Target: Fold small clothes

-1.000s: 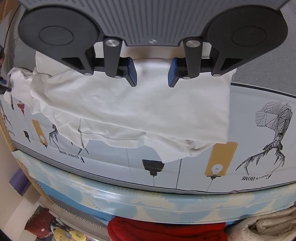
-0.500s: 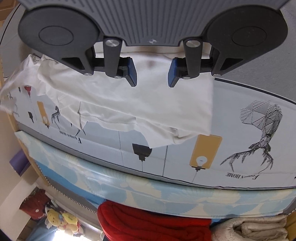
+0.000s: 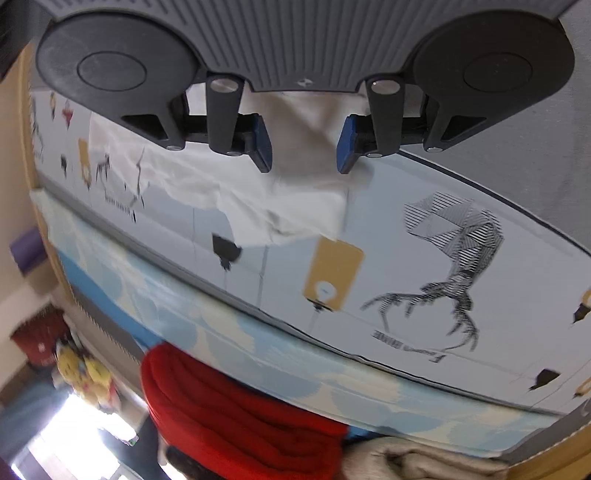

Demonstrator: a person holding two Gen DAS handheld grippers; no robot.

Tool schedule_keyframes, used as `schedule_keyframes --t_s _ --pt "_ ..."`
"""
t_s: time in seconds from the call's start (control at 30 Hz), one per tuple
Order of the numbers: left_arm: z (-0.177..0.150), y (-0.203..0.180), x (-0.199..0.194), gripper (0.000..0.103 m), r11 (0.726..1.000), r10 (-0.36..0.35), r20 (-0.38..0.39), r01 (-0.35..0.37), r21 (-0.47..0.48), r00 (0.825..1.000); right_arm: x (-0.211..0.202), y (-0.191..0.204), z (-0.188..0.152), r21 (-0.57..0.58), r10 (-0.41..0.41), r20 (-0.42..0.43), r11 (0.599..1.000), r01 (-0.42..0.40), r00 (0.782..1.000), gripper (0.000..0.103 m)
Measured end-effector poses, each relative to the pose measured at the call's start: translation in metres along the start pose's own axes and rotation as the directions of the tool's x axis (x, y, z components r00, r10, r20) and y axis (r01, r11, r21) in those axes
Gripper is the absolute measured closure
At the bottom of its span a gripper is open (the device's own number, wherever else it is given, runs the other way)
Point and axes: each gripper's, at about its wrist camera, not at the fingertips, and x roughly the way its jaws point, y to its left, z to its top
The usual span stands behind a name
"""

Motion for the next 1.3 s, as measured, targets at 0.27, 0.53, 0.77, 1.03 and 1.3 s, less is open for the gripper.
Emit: schedule_keyframes --t_s 0.27,0.53,0.77,1.03,1.3 --pt "0.014 0.033 -0.003 0.058 0.995 0.021 0.011 -0.02 -0.096 1.0 -0.053 -0.048 0.009 0.27 -0.2 -0.036 0.942 0.202 0.979 0.074" --pt "-0.008 0.023 0.035 0.058 0.995 0.001 -0.093 -0.01 -0.1 0.996 -0.076 -0.142 -0.016 0.476 -0.36 -0.015 0.818 0.323 0.933 0.072" --pt "-0.019 -0.012 0.073 0.058 0.998 0.008 -0.134 -0.015 -0.053 0.991 -0.088 -0.218 -0.04 0.606 -0.45 0.0 0.71 0.358 0.893 0.072" --pt "-0.027 -0.043 0.115 0.058 0.995 0.095 -0.164 -0.097 -0.001 0.982 -0.063 -0.26 -0.049 0.627 -0.448 -0.034 0.687 0.368 0.894 0.072" --pt "-0.029 -0.047 0.128 0.059 0.983 0.179 -0.166 -0.172 0.057 0.97 -0.033 -0.268 -0.032 0.487 -0.495 -0.097 0.733 0.474 0.864 0.068"
